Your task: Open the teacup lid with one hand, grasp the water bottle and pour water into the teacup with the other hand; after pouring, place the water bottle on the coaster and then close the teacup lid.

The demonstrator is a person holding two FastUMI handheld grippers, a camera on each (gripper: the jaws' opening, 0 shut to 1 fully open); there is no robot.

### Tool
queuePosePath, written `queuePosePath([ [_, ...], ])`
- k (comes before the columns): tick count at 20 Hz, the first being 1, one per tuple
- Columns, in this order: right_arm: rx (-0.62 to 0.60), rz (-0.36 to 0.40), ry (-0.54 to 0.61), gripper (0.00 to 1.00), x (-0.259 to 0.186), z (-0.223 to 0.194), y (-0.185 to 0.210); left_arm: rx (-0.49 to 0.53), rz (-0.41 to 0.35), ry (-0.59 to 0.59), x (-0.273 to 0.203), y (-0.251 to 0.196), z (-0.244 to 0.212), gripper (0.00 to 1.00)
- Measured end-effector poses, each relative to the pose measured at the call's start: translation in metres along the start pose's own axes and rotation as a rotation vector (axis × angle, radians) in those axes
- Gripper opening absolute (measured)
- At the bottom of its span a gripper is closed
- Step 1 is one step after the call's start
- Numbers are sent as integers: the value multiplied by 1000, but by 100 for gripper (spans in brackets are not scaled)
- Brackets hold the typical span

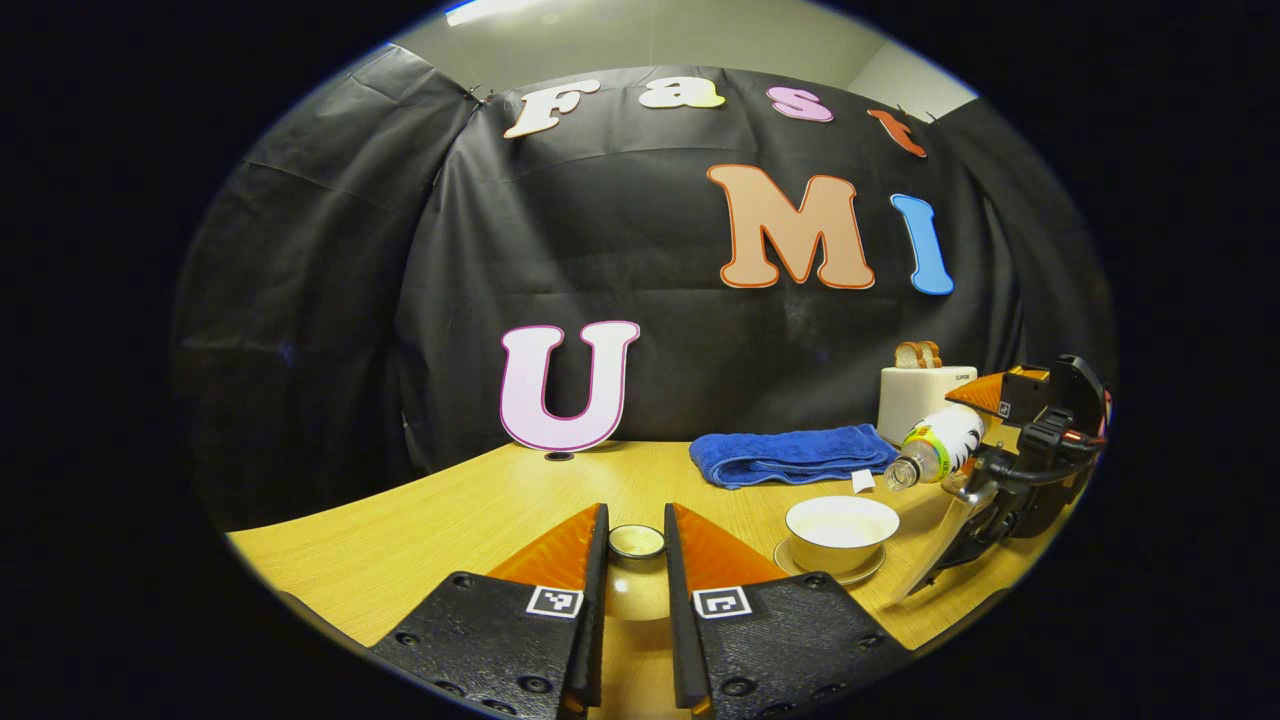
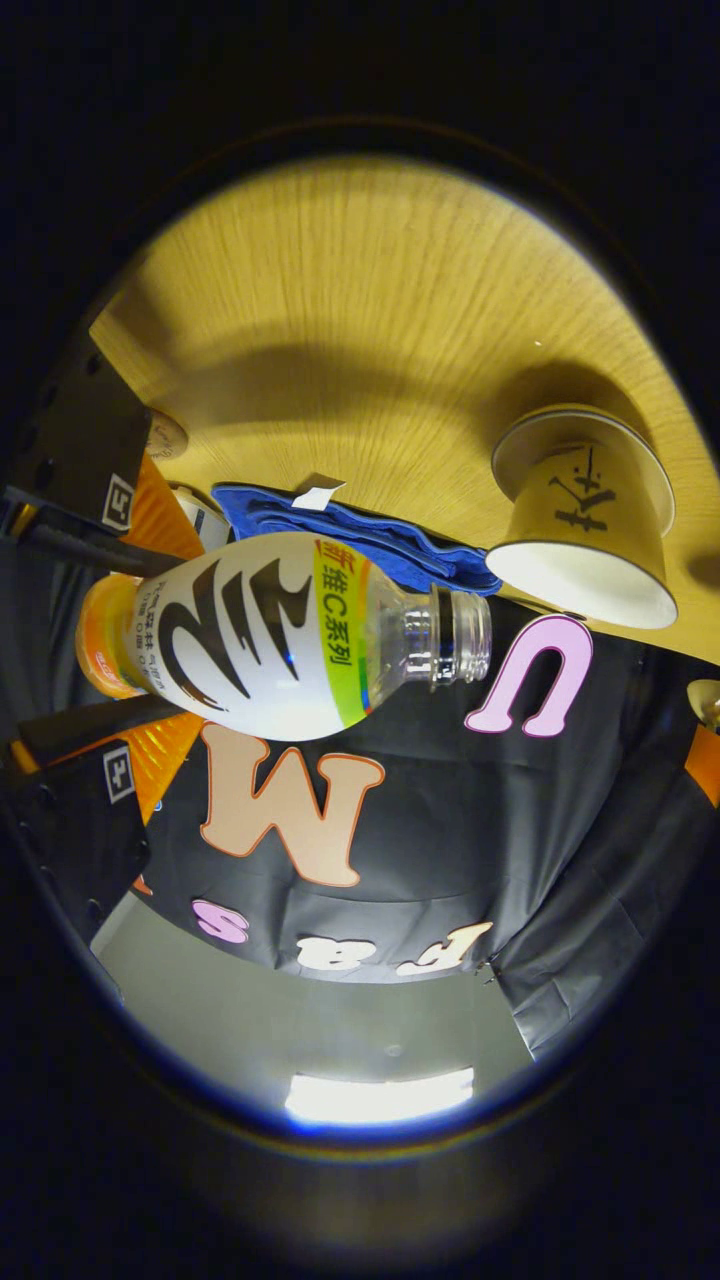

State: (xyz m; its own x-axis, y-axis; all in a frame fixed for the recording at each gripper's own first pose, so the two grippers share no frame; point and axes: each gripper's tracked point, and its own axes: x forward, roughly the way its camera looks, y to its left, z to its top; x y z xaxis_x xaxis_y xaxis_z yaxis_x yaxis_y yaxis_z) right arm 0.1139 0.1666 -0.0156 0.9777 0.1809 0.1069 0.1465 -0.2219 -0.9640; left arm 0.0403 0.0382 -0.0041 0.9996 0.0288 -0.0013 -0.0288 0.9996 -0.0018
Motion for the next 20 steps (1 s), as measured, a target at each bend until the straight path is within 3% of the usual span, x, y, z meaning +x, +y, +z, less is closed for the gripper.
queuePosePath([
  [6,-38,-17,-26,63,-1,4,-3,0,0,0,0,0,0,25],
  [16,-179,-122,-88,63,-13,24,-16,0,0,0,0,0,-1,25],
  [20,-178,-123,-89,63,-12,22,-17,0,0,0,0,0,-1,25],
])
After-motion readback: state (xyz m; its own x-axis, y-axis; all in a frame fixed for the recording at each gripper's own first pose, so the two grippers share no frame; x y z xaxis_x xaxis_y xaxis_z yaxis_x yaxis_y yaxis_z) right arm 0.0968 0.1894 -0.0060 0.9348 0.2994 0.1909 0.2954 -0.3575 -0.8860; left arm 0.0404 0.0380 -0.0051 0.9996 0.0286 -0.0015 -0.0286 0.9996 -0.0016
